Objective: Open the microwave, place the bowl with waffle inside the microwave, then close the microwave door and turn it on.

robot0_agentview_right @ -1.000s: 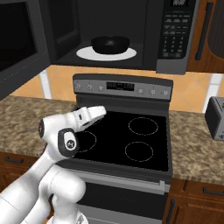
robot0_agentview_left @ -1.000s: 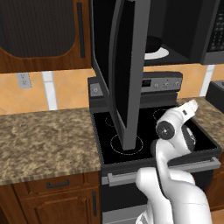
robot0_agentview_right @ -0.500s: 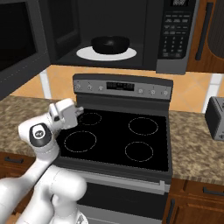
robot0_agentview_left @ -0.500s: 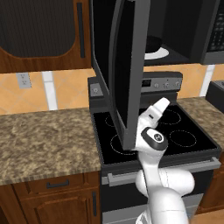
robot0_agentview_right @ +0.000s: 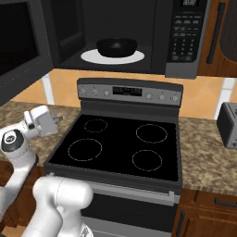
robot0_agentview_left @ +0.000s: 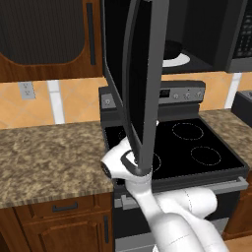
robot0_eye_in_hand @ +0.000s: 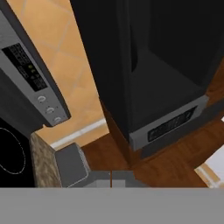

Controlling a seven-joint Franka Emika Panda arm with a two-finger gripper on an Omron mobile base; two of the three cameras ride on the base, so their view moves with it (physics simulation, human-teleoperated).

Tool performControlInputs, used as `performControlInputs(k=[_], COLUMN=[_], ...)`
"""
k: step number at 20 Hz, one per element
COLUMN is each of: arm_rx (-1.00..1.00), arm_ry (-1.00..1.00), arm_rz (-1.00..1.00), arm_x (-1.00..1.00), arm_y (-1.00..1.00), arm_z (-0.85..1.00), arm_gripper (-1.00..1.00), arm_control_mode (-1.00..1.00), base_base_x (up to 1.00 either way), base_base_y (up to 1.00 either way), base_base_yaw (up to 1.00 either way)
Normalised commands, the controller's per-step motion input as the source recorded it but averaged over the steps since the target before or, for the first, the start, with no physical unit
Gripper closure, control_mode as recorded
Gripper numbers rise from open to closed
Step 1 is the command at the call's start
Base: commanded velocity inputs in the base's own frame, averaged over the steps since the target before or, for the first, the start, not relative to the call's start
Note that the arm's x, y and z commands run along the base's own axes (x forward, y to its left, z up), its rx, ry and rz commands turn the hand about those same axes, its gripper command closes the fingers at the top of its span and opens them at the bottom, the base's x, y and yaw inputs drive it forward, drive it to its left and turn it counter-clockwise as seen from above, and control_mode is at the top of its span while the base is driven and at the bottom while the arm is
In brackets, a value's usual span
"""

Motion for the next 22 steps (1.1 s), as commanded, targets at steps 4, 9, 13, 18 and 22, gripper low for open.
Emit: performControlInputs(k=[4, 9, 13, 18, 22], arm_rx=[-0.06, -0.05, -0.07, -0.01, 0.00], arm_ry=[-0.15, -0.22, -0.18, -0.23, -0.28], arm_rz=[-0.10, -0.10, -0.09, -0.08, -0.12], arm_x=[-0.10, -0.26, -0.27, -0.48, -0.48], arm_y=[1.00, 1.00, 1.00, 0.90, 0.67], arm_z=[-0.09, -0.16, -0.17, 0.03, 0.32], arm_gripper=[1.00, 1.00, 1.00, 1.00, 1.00], arm_control_mode=[-1.00, -1.00, -1.00, -1.00, -1.00], base_base_x=[0.00, 0.00, 0.00, 0.00, 0.00], base_base_y=[0.00, 0.00, 0.00, 0.00, 0.00], base_base_yaw=[0.00, 0.00, 0.00, 0.00, 0.00])
